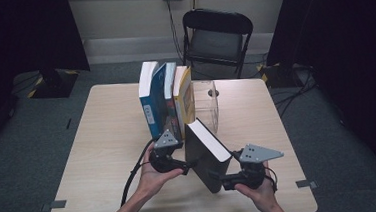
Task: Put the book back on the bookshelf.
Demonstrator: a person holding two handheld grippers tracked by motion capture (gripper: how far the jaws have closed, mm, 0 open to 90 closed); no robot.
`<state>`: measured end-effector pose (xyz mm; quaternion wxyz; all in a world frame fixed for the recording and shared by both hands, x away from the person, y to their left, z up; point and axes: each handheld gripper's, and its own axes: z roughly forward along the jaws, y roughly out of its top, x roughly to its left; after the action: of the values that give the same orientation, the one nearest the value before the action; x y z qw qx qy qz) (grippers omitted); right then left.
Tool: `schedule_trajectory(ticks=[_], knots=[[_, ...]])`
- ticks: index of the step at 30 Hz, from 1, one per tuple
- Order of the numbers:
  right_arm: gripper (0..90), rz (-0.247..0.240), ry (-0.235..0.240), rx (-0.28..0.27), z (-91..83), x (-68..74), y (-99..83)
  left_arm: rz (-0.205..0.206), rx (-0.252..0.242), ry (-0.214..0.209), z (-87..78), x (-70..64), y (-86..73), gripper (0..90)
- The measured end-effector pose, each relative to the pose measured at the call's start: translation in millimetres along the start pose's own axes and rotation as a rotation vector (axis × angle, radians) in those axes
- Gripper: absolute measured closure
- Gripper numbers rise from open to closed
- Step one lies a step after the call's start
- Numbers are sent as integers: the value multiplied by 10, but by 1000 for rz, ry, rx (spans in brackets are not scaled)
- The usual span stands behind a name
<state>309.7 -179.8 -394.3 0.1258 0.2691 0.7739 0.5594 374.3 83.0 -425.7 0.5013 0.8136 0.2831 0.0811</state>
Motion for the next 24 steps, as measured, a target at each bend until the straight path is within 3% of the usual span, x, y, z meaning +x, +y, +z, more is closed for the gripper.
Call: schedule_trajectory(ticks=[4, 6, 8, 14, 19, 21, 24], knots=[[246, -4, -32, 3, 88, 21, 48, -7, 3, -2, -3, 8, -4, 125], [335, -10, -64, 14, 134, 25, 66, -4, 1, -10, -12, 18, -13, 124], [346, -14, -62, 17, 148, 11, 71, -6, 0, -8, -30, 22, -33, 156], [432, -33, -93, 30, 102, 7, 82, 70, 56, 48, -220, 29, -96, 171], [494, -32, -95, 31, 62, -73, 87, 43, 58, 102, -541, 171, -225, 159], [507, -32, -103, 36, 55, -108, 99, 7, 68, 142, -646, 256, -306, 161], [507, -18, -105, 31, 52, -157, 101, -62, 71, 169, -800, 404, -465, 160]])
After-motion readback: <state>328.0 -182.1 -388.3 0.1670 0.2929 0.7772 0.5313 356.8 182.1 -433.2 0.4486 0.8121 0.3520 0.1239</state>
